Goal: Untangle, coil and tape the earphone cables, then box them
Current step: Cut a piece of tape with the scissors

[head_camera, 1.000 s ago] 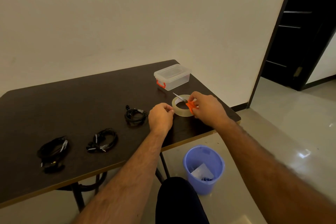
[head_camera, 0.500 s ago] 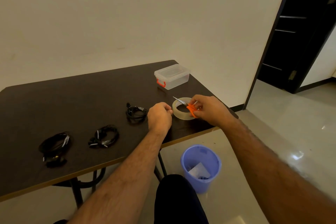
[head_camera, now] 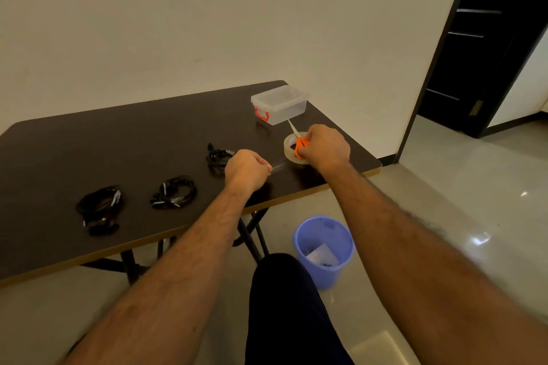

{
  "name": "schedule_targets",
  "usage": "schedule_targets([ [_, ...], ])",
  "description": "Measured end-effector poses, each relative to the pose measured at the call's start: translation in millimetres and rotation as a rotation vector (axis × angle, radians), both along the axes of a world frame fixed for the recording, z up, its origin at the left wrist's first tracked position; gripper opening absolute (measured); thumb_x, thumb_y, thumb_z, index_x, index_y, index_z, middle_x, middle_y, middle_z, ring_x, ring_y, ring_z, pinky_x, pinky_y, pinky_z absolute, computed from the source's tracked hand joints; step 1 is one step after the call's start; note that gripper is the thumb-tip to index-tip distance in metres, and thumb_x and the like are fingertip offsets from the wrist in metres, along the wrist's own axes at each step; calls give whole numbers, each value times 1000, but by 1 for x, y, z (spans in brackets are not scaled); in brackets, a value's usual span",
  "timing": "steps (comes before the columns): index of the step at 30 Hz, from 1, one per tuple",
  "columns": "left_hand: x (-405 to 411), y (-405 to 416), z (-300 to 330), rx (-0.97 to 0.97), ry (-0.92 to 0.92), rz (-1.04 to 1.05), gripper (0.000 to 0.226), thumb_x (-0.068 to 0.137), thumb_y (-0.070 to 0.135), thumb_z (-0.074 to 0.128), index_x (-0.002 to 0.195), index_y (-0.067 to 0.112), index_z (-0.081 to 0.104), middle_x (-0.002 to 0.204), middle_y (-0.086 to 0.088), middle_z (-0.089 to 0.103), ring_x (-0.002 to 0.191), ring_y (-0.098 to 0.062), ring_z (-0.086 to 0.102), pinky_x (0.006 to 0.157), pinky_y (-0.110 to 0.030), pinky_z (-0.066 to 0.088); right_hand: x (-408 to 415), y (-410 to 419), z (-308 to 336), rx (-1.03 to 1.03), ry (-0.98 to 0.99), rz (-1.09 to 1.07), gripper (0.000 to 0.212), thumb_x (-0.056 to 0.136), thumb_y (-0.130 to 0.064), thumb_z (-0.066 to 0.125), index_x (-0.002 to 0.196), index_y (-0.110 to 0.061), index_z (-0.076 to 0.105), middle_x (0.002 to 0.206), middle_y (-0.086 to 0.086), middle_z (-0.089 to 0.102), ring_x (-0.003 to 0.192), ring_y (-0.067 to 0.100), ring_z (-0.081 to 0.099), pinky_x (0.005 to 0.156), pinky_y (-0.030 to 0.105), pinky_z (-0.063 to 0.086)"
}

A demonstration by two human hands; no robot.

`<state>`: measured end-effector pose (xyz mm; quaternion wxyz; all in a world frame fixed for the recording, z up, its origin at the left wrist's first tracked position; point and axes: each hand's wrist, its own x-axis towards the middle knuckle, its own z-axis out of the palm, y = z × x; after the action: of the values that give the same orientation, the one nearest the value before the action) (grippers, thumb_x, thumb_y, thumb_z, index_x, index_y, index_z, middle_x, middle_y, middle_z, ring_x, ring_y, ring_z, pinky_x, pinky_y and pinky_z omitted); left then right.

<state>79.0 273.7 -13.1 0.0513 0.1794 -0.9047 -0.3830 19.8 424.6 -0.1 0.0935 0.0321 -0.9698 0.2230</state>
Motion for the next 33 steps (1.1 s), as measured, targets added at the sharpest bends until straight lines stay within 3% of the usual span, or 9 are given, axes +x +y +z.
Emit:
schedule_targets([
  [5,8,-1,2,92,-31,26,6,92,18,66,90,18,72,90,-1,64,84,-14,59,86,-39,56,1,-5,2,-157,-98,-79,49,80,-44,77,117,-15,65,110,7,69,99,22,66,72,34,50],
  [8,13,-3,1,153,-77,44,8,92,15,65,94,14,72,92,-6,66,71,-15,55,74,-34,56,3,0,-1,-246,-86,-112,43,81,-39,78,115,-15,67,108,7,70,96,20,66,69,31,50],
  [11,17,-2,0,194,-93,54,7,91,14,64,93,12,71,91,-7,65,65,-14,51,62,-27,48,3,3,-5,-235,-40,-67,40,84,-37,75,116,-14,66,108,8,69,97,21,67,78,32,54],
  [15,16,-9,2,158,-19,103,10,91,12,63,93,15,72,91,-5,63,74,-14,56,72,-32,54,3,12,-2,-307,-133,102,35,88,-36,71,114,-14,62,103,5,64,90,20,66,82,37,59],
  [21,15,-14,3,105,2,104,8,92,14,65,92,19,71,98,0,63,93,-15,57,90,-41,54,10,41,-3,-139,-145,355,28,84,-28,76,107,-23,62,115,5,66,100,17,60,93,36,53],
  [27,17,-8,1,79,0,75,4,91,18,68,90,21,70,96,1,63,92,-14,57,89,-40,54,15,34,-8,-69,-26,270,39,85,-35,74,119,-20,62,119,6,66,106,21,62,95,37,51],
  [33,21,-7,4,122,8,68,4,90,16,69,89,19,72,93,2,64,91,-12,58,87,-39,55,15,19,-5,-81,-48,173,41,84,-34,76,119,-17,63,117,7,66,106,22,63,98,40,51],
])
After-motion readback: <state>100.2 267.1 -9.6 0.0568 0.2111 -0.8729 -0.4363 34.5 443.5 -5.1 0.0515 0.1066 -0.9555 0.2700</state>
